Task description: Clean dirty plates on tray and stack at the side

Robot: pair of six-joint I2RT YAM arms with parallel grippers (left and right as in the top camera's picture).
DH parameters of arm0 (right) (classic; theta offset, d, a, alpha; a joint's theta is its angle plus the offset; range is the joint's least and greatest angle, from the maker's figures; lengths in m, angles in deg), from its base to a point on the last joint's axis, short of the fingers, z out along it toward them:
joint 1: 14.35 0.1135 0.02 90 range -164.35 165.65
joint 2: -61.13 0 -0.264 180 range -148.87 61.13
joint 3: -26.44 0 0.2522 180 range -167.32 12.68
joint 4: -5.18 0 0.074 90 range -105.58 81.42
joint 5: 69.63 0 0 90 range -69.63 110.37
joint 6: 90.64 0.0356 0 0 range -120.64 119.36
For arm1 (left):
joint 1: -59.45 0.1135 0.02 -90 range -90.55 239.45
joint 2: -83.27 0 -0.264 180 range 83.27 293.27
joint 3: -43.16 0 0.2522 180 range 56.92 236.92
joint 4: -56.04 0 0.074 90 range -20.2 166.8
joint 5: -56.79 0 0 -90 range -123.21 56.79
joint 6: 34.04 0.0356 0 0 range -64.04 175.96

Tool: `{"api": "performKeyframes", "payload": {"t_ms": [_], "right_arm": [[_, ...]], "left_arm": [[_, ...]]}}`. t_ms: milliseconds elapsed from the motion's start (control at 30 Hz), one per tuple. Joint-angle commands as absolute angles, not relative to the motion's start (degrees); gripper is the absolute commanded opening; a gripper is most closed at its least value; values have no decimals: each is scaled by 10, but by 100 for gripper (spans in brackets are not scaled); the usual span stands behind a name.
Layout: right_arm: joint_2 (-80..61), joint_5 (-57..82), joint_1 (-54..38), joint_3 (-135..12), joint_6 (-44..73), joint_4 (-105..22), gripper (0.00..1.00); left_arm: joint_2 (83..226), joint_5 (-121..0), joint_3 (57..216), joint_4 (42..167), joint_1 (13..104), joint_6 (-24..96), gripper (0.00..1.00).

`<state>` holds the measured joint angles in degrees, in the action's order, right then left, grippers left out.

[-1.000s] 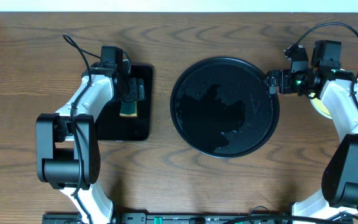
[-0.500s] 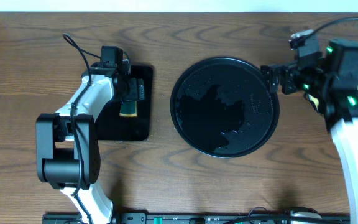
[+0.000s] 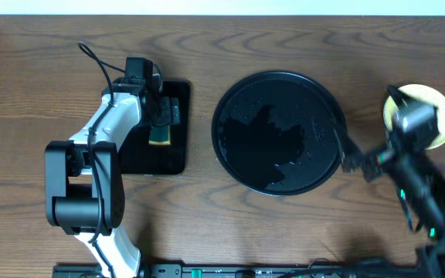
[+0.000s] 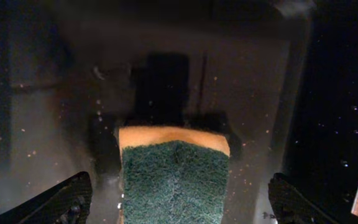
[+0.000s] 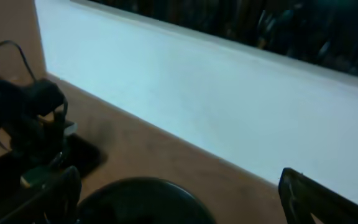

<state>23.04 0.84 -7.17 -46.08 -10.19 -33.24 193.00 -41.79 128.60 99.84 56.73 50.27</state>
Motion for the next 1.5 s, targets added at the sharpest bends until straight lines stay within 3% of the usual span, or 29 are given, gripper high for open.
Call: {"api": "performKeyframes", "payload": {"t_ms": [0,333,733,1467], "right_arm": [[314,49,-66,-357,-110,-263,99],[515,60,-86,-85,-110,-66,99],[609,68,-92,92,-110,26,99],[609,96,-126,124,-110,-119,99]], "left_arm": [[1928,-411,1284,999,568,508,90],[1928,-411,1284,999,568,508,91],[1928,-411,1284,999,568,508,91],[1928,-411,1284,999,568,508,91]]}}
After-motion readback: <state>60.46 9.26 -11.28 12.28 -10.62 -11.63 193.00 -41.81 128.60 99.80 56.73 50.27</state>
